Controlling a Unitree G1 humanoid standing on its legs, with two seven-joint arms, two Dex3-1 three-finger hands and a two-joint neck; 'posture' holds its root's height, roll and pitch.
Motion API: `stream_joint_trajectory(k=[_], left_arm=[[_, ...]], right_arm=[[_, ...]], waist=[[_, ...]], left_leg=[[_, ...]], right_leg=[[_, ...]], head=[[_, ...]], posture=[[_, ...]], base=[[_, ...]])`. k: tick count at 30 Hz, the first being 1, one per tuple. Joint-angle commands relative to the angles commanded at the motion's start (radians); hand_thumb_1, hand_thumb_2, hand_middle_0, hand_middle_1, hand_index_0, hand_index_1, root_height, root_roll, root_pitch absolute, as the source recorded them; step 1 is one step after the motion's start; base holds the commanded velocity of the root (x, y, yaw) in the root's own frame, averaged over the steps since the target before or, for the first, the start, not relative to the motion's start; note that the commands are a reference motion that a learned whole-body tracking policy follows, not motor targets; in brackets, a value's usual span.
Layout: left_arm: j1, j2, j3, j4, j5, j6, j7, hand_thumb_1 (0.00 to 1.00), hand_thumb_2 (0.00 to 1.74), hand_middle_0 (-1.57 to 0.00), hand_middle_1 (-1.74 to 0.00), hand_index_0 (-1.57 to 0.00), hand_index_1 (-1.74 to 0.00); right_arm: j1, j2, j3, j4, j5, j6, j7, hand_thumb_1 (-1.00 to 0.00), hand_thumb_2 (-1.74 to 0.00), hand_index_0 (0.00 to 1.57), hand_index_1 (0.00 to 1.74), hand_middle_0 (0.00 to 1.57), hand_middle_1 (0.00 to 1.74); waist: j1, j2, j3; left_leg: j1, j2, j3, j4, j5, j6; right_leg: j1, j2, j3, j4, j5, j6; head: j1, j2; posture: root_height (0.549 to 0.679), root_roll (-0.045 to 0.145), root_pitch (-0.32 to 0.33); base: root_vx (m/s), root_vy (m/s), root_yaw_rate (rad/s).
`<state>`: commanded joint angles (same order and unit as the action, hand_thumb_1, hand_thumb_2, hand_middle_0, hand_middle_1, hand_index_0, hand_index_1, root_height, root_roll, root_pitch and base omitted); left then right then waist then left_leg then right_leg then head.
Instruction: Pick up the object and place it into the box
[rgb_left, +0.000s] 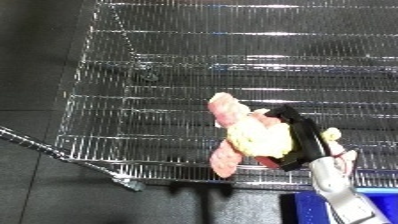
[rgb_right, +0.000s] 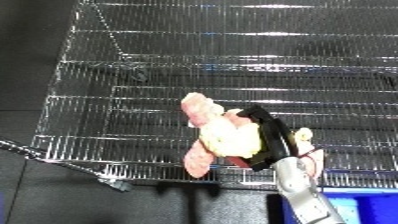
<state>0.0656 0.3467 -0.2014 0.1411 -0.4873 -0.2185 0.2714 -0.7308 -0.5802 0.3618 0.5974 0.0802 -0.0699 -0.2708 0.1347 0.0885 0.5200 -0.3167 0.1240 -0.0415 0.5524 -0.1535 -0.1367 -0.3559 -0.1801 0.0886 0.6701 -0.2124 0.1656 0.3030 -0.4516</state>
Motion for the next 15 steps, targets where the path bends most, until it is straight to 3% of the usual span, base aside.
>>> stream_joint_trajectory(k=[9,15], left_arm=[[-0.004,-0.018,0.029,0.006,0.016,0.011,0.015,1.00,1.74,-1.57,-1.74,-1.57,-1.74],[0.001,-0.030,0.046,-0.004,0.019,0.026,0.017,1.00,1.74,-1.57,-1.74,-1.57,-1.74]], right_arm=[[0.233,-0.041,-0.244,-0.380,-0.014,-0.036,-0.084,-1.00,-1.74,1.57,1.74,1.57,1.74],[0.364,-0.038,-0.386,-0.526,-0.011,-0.054,-0.110,-1.00,-1.74,1.57,1.74,1.57,1.74]], waist=[[-0.072,-0.013,0.000],[-0.117,-0.014,0.000]], left_leg=[[0.021,0.011,0.020,0.009,-0.004,0.0064],[0.042,0.019,0.035,0.012,-0.004,0.0085]], right_leg=[[0.006,0.0014,0.013,0.012,0.004,-0.0005],[0.016,0.0037,0.022,0.010,0.010,-0.0014]], head=[[0.023,0.006],[0.068,-0.007]], posture=[[0.634,0.052,-0.117],[0.633,0.056,-0.140]], base=[[-0.005,-0.022,-0.085],[-0.005,-0.034,-0.121]])
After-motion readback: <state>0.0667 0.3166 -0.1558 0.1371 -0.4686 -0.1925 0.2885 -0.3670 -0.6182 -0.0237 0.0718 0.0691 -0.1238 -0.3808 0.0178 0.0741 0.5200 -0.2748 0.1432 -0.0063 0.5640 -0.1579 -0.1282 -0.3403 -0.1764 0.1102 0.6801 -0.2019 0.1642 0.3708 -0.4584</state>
